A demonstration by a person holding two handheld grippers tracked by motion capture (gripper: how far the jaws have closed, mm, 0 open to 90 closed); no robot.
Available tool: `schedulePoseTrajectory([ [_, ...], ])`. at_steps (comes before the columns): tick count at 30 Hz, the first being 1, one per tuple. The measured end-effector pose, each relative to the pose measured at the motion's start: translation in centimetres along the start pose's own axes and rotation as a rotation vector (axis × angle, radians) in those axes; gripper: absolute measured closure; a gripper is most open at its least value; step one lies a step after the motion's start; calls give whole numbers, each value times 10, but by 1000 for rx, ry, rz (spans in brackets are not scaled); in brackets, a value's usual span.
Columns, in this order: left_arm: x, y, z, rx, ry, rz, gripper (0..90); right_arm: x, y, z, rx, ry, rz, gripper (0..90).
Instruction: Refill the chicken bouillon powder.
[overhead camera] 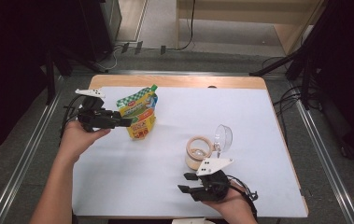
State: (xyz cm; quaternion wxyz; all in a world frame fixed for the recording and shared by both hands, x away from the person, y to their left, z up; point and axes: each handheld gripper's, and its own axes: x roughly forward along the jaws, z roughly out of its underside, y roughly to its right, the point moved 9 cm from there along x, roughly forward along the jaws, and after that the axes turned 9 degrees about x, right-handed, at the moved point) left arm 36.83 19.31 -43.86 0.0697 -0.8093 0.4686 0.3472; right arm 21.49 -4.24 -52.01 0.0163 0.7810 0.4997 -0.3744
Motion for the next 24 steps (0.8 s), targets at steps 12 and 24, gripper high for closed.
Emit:
schedulePoseTrajectory([
  [12,18,-9,-16,-5,28,-38,607,13,-7,-21,-18,21,15,530],
  [24,34,-17,-14,-10,-2,-80,794,46,-11,-56,-16,37,18,524],
])
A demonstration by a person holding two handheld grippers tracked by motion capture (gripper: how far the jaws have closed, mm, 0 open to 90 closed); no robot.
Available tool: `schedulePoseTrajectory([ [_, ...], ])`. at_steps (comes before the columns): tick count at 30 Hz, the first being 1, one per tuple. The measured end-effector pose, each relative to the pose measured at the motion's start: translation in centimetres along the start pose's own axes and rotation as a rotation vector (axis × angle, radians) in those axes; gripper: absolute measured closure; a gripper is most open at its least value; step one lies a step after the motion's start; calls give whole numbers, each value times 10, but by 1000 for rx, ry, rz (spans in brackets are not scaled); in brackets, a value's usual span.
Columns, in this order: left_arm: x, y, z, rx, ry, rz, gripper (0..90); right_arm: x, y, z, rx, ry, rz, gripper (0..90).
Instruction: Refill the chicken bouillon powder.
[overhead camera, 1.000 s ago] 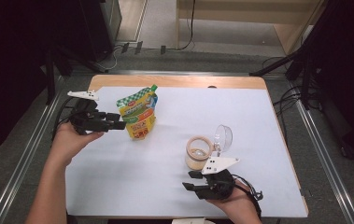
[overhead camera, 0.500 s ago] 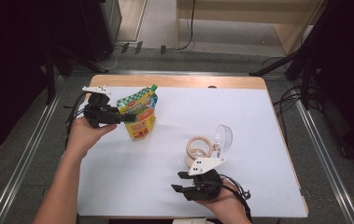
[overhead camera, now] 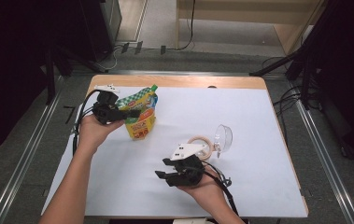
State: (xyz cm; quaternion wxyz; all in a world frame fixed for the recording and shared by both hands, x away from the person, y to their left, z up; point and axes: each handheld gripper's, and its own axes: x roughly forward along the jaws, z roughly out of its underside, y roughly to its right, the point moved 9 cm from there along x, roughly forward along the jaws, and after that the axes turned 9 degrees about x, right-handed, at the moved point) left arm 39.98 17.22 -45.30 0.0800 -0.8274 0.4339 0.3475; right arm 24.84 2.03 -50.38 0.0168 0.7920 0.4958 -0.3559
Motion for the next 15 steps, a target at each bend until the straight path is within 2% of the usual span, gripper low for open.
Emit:
schedulePoseTrajectory([
  [6,1,-1,0,-18,13,1,883,15,0,2,8,12,-11,514],
  [8,0,-2,0,-27,14,-4,897,17,-2,5,-14,9,-9,499],
  [12,-4,1,-1,0,-8,-21,900,20,-6,9,-41,21,-15,487],
  [15,-8,6,-3,9,-8,4,900,23,-7,13,-62,23,-11,486],
])
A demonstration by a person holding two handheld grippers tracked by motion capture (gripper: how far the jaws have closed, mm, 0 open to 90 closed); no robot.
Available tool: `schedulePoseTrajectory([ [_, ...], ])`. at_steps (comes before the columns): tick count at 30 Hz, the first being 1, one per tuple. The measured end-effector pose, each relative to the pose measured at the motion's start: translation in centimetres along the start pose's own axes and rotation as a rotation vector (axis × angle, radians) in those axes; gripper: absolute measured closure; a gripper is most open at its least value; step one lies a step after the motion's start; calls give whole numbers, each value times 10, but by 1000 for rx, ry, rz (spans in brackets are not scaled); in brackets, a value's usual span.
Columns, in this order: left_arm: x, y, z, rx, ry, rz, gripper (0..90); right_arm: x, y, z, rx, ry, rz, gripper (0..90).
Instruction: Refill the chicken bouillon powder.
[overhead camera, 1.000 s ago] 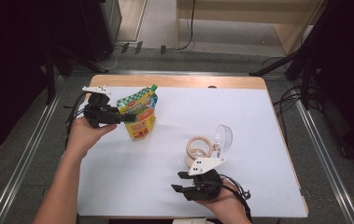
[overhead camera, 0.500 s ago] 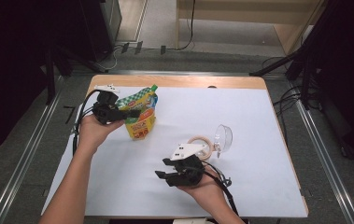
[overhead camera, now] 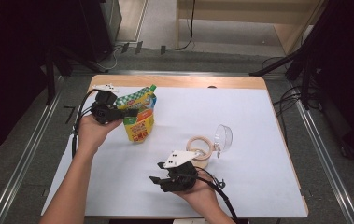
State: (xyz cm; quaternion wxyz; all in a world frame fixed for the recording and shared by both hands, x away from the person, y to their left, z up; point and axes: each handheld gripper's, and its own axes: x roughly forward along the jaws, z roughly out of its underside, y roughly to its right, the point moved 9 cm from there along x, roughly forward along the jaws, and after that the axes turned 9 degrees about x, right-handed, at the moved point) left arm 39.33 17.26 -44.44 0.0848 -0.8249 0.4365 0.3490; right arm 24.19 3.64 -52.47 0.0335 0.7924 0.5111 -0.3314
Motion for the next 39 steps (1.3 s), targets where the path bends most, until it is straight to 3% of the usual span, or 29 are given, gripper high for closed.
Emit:
schedulePoseTrajectory([
  [3,-6,6,-2,10,12,35,900,3,1,5,11,-7,-3,478],
  [6,-14,18,-8,21,14,70,900,6,5,7,35,1,30,485],
  [10,-25,33,-13,43,17,84,900,6,5,7,55,14,27,488],
  [14,-33,44,-16,65,30,125,900,6,10,8,67,29,35,498],
  [21,-38,66,-18,92,-5,174,900,9,17,12,89,34,55,502],
  [28,-47,91,-23,132,0,237,900,11,24,12,118,43,65,560],
  [32,-49,104,-24,161,-5,278,900,13,29,12,137,59,99,570],
  [39,-50,123,-23,189,-25,337,900,12,34,8,161,96,140,692],
])
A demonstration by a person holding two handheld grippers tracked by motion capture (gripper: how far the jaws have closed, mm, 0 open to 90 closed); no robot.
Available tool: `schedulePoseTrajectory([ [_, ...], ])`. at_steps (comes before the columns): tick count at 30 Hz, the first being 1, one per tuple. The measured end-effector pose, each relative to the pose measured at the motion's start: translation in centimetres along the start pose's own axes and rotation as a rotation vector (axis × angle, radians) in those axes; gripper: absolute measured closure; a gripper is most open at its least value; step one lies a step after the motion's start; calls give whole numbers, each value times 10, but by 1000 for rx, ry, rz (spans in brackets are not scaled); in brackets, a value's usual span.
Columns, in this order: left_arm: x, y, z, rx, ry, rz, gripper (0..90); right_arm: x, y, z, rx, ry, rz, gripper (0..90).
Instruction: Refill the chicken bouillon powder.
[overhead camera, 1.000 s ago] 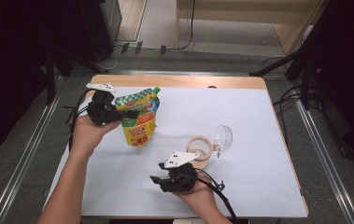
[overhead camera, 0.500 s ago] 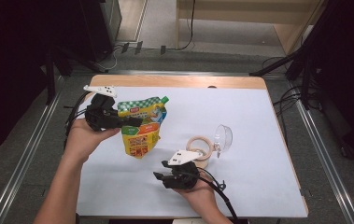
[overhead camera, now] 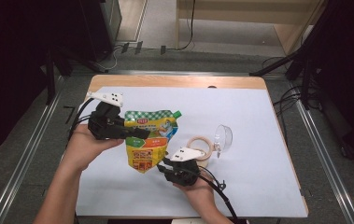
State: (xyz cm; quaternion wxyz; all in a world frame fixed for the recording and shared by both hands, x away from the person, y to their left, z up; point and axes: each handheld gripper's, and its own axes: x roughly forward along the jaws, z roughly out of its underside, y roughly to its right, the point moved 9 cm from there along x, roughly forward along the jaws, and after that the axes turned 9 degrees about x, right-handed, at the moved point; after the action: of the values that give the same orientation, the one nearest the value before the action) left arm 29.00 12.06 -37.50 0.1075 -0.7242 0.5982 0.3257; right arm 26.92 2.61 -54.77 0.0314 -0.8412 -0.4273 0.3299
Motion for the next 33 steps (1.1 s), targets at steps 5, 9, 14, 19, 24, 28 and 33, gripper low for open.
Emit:
schedulePoseTrajectory([
  [5,1,11,-2,-3,-2,57,900,1,6,1,34,19,12,750],
  [9,0,17,-6,9,10,77,900,0,10,1,49,31,11,737],
  [14,6,13,-5,-13,9,78,900,-1,2,-1,-12,58,-1,730],
  [19,11,7,-5,-37,18,66,900,-3,-5,1,-69,47,-2,706],
  [24,16,4,-7,-44,13,25,897,-2,-10,3,-90,32,-6,670],
  [28,20,2,-8,-48,20,15,888,-3,-14,6,-100,20,-9,663],
  [33,26,2,-11,-59,22,8,878,-6,-18,8,-108,15,-30,668],
])
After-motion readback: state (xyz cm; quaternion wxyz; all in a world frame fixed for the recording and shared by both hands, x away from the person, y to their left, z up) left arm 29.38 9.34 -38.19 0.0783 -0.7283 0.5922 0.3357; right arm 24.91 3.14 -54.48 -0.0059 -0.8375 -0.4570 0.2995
